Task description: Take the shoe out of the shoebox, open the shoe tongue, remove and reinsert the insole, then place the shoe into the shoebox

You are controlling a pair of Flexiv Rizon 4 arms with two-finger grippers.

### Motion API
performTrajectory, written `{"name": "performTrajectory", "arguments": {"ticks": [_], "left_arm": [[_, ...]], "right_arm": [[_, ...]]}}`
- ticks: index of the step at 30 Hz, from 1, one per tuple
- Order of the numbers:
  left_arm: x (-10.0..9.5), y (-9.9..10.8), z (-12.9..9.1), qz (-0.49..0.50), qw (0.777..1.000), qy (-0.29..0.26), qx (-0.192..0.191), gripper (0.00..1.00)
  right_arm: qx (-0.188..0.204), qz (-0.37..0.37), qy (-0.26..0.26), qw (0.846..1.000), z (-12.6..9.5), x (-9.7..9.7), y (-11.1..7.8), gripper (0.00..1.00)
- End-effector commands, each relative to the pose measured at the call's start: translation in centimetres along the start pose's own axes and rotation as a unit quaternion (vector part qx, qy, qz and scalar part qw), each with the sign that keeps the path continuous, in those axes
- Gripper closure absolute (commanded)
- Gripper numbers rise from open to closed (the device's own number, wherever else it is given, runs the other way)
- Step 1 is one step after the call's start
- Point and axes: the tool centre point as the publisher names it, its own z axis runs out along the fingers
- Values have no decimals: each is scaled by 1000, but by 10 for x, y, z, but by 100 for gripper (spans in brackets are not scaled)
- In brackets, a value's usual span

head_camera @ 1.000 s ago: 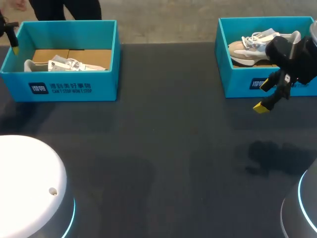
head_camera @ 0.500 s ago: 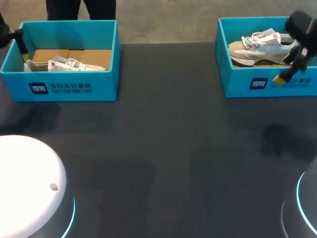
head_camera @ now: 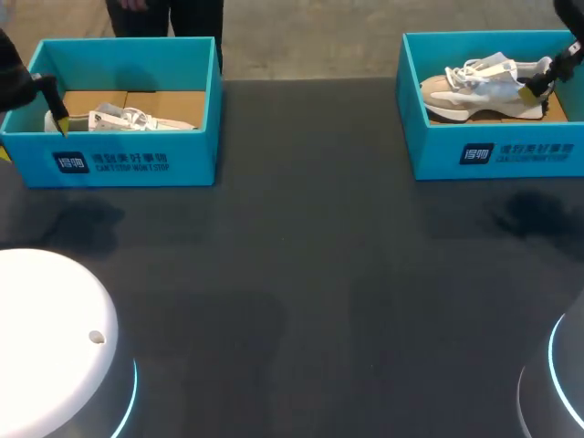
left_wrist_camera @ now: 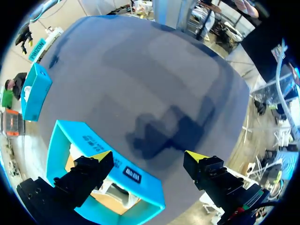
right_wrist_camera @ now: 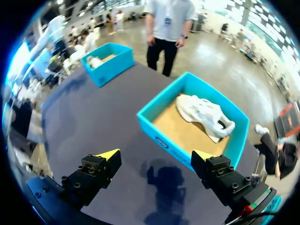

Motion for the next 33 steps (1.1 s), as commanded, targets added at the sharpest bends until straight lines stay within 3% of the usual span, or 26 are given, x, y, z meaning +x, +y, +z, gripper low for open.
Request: {"name": "performTrajectory", "arguments": {"ticks": [1, 28, 33], "left_arm": [[0, -11, 6, -11, 1000, -2, -2, 0], [-2, -14, 7, -12, 1000, -1, 0, 0], [-2, -14, 7, -12, 1000, -1, 0, 0]], "right_arm": [[-10, 20, -12, 1000, -2, -10, -1, 0], [-10, 20, -12, 1000, -2, -10, -1, 0], [16, 83, -52, 995, 11, -42, 13, 0]]}}
